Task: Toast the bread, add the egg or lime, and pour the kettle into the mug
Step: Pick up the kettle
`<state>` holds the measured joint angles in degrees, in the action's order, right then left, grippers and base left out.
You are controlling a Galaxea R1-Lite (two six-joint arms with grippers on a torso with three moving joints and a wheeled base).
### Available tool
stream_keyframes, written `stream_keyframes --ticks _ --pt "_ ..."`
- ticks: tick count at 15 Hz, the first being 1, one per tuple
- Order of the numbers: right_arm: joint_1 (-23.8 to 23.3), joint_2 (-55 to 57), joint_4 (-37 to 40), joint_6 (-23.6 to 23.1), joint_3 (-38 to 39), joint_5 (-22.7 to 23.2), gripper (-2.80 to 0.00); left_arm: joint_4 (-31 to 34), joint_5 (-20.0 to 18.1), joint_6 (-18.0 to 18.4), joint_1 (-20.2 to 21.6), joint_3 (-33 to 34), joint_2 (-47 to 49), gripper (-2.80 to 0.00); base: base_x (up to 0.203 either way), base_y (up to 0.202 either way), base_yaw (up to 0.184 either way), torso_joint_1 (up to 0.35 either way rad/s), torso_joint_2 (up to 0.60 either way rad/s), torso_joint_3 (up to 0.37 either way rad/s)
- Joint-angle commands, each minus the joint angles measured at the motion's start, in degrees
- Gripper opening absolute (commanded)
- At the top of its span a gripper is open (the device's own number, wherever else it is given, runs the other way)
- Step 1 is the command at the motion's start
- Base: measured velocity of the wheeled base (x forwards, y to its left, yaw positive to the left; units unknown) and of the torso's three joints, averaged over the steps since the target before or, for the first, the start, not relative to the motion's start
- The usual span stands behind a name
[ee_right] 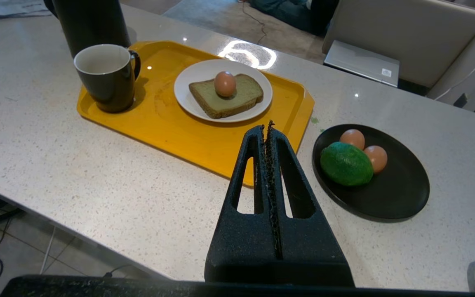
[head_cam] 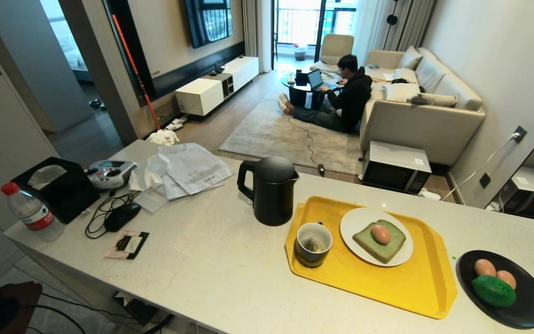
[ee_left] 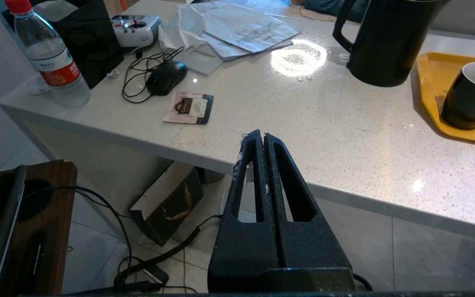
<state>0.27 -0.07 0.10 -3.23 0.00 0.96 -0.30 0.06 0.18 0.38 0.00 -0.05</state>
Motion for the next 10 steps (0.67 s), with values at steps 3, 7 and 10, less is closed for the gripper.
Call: stream_keyframes --ticks 3,7,10 --pt "0.0 0.1 0.1 0.0 0.1 -0.1 -2.8 0.0 0.0 0.0 0.1 0.0 0.0 -2.8 0.003 0.004 -0.034 0.001 0.0 0.002" --pt "0.0 0.1 0.0 0.0 0.1 -0.1 -2.8 0.0 0.0 0.0 0.0 0.1 0.0 -2.8 0.001 0.01 -0.17 0.003 0.0 0.004" --pt "0.0 0.1 0.0 0.1 0.1 0.0 -2.8 0.0 0.0 0.0 0.0 0.0 0.0 -2.8 0.0 0.006 -0.121 0.004 0.0 0.005"
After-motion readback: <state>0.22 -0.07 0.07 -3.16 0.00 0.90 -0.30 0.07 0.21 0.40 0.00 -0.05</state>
